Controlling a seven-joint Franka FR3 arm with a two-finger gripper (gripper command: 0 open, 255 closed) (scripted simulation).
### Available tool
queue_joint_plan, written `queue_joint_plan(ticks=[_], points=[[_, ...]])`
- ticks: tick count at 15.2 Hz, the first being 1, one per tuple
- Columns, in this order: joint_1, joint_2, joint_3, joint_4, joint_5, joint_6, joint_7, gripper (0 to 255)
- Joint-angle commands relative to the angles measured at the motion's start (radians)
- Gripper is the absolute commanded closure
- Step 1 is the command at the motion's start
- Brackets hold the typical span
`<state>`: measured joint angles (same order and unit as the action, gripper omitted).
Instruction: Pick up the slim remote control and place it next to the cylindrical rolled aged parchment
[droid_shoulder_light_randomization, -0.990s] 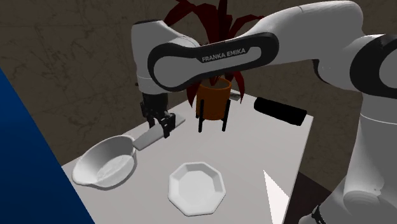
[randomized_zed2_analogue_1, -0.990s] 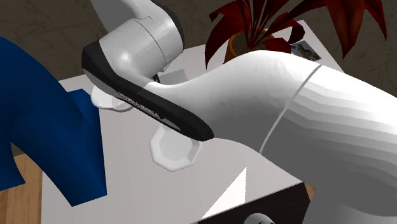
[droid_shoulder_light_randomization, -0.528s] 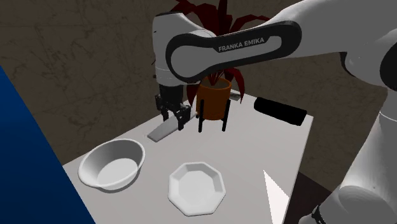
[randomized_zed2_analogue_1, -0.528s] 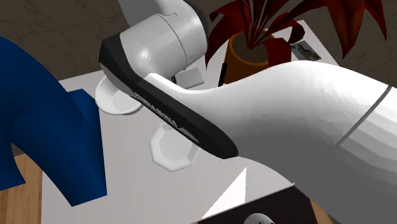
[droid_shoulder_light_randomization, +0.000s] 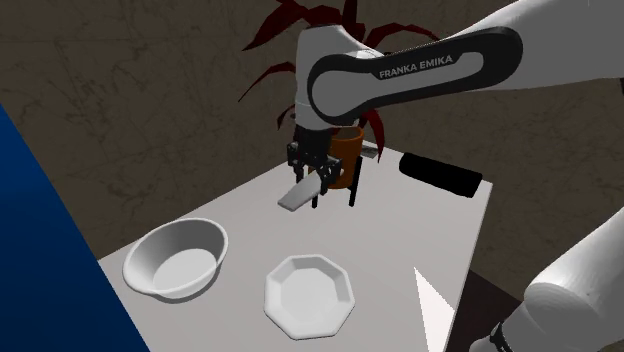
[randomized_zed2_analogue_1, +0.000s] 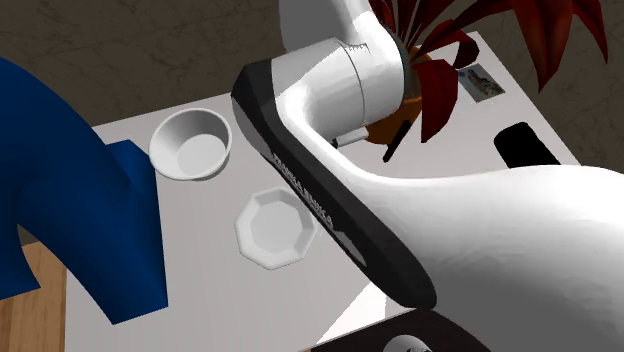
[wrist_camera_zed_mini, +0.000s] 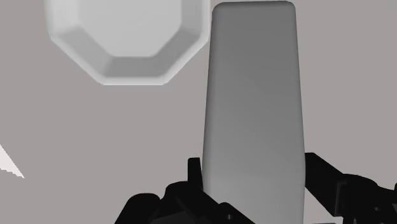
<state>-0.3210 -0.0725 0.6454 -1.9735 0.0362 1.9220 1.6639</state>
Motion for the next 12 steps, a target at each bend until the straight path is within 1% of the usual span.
queue_joint_plan(ticks=[1,6,12], points=[[-0.022,-0.063,-0.036,-0.057,0.038,0.004,-0.075,255],[-0.060,-0.169,-0.126,-0.160,0.084,0.008,-0.227,255],[-0.104,-0.252,-0.237,-0.248,0.094,0.007,-0.393,255]])
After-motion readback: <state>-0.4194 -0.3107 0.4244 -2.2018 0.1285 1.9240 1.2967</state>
